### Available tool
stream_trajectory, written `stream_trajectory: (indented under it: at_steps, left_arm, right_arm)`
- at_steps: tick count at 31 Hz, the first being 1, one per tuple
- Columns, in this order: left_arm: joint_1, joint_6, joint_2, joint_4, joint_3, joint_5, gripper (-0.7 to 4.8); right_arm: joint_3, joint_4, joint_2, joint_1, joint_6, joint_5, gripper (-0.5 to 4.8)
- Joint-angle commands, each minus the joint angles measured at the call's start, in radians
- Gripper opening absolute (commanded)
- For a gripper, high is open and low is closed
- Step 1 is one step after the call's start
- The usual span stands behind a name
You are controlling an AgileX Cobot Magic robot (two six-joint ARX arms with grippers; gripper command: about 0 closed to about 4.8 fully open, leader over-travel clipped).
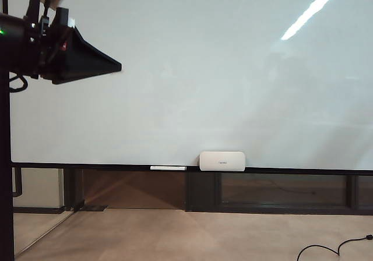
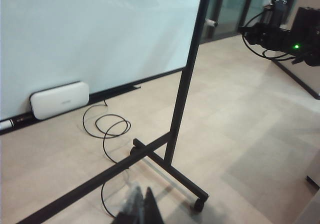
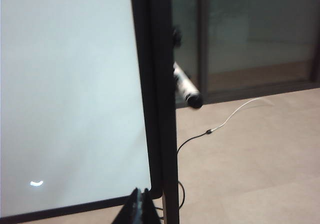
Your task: Reach to the right to find the marker pen, pick it up, and write the number 13 on the whiteboard.
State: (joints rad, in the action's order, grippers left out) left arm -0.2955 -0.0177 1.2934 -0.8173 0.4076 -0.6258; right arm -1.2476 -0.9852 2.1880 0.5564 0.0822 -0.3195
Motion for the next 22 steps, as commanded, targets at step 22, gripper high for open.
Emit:
stream_trajectory:
  at_steps: [22]
  left_arm:
    - [0.001, -0.004, 0.004, 0.016, 0.032, 0.025, -0.05]
  right_arm:
    - [-0.394, 0.088, 0.246, 0.042, -0.032, -0.13, -0.06]
